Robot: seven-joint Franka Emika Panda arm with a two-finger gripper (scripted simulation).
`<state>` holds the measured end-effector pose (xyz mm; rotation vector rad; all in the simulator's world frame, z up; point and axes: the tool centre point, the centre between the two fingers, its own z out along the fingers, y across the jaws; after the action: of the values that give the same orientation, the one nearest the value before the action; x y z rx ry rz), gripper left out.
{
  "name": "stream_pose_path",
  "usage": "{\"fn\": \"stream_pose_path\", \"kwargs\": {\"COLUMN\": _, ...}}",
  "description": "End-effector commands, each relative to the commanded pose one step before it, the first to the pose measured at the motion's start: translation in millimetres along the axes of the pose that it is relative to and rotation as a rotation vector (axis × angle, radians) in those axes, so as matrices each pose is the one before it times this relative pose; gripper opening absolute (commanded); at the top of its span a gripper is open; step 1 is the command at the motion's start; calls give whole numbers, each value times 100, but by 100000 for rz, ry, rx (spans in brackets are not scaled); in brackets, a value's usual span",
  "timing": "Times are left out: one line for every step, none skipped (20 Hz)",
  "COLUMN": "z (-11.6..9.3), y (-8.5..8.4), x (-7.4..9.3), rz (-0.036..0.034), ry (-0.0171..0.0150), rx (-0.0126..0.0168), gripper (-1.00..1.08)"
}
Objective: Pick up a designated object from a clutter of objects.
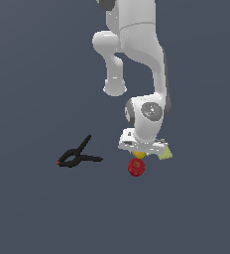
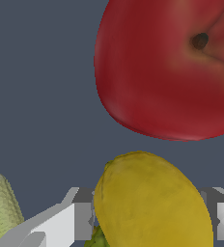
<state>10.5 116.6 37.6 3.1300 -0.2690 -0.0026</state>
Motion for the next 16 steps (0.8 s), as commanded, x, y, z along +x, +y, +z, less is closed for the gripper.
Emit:
{"fn": "stream_pose_path", "kwargs": {"z": -977, "y": 38, "x": 346, "rz": 18, "ry": 189, "rx": 66, "gripper": -100}}
{"fn": "stream_pose_path", "kwargs": {"z": -483, "y": 28, "x": 152, "rz": 0, "ry": 0, "rx": 0, "gripper": -100}}
{"fn": "stream_pose_path", "kwargs": {"z": -538, "y": 31, "x": 169, "rz": 0, "ry": 0, "rx": 0, "gripper": -100}}
{"fn": "stream_pose_path", "kwargs": {"z": -591, "y": 33, "x": 186, "rz": 0, "ry": 0, "rx": 0, "gripper": -100}}
{"fn": "stream_pose_path", "kwargs": {"z": -644, "y": 36, "x": 203, "rz": 0, "ry": 0, "rx": 0, "gripper": -100}}
{"fn": "stream_pose_path", "kwargs": {"z": -696, "y": 39, "x": 219, "rz": 0, "ry": 0, "rx": 0, "gripper": -100}}
{"fn": "stream_pose_path", "kwargs": {"z": -747, "y": 41, "x": 236, "rz": 0, "ry": 0, "rx": 0, "gripper": -100}}
{"fn": "stream_pose_path", "kwargs": {"z": -797, "y": 44, "x": 252, "rz": 0, "ry": 0, "rx": 0, "gripper": -100}}
{"fn": "stream_pose_path", "kwargs": {"z": -847, "y": 46, "x": 268, "rz": 0, "ry": 0, "rx": 0, "gripper": -100}}
{"fn": "stream_pose_path", "kwargs": {"z": -896, "y": 48, "x": 285, "rz": 0, "ry": 0, "rx": 0, "gripper": -100}}
{"fn": "stream_pose_path", "kwargs": {"z": -945, "y": 50, "x": 301, "rz": 0, "ry": 0, "rx": 0, "gripper": -100}}
{"fn": "stream_pose_path", "kwargs": {"z": -987, "y": 52, "x": 315, "rz": 0, "ry": 0, "rx": 0, "gripper": -100}}
{"fn": "stream_pose_path", "kwargs": {"z": -1021, "y": 53, "x": 327, "rz": 0, "ry": 0, "rx": 0, "gripper": -100}}
{"fn": "stream_pose_path", "kwargs": {"z": -1038, "y": 54, "x": 334, "rz": 0, "ry": 0, "rx": 0, "gripper": -100}}
{"fn": "stream_pose_path", "kwargs": {"z": -1034, "y": 53, "x": 334, "rz": 0, "ry": 0, "rx": 0, "gripper": -100}}
{"fn": "stream_pose_path", "kwargs": {"z": -1029, "y": 52, "x": 334, "rz": 0, "ry": 0, "rx": 0, "gripper": -100}}
